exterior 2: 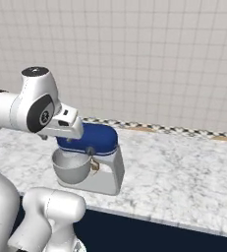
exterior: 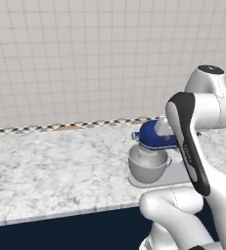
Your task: Navigate to the stand mixer.
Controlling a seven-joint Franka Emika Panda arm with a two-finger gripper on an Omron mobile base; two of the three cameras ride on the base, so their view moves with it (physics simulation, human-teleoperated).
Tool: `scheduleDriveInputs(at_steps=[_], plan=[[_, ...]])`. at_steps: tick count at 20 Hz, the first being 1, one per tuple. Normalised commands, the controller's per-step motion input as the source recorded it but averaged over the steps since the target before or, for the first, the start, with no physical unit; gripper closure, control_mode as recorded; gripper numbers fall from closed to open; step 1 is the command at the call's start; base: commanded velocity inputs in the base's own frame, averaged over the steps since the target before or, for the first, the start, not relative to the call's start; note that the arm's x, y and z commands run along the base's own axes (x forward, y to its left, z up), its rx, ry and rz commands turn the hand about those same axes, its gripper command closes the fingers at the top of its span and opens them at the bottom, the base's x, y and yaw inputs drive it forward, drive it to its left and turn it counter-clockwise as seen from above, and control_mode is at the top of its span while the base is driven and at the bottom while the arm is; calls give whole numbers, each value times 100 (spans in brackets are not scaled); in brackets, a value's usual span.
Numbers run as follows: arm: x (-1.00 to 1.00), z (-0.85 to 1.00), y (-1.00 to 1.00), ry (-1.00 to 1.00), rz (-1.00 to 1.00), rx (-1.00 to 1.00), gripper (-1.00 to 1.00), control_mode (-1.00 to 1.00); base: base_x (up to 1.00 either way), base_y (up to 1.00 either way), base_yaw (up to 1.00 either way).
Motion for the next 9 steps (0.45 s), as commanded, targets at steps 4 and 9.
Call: scheduleDriveInputs(at_steps=[4,9], plan=[[0,0,0,0,0,0,-100,100,22,-70,-3],[0,0,0,0,0,0,-100,100,36,-43,-8]])
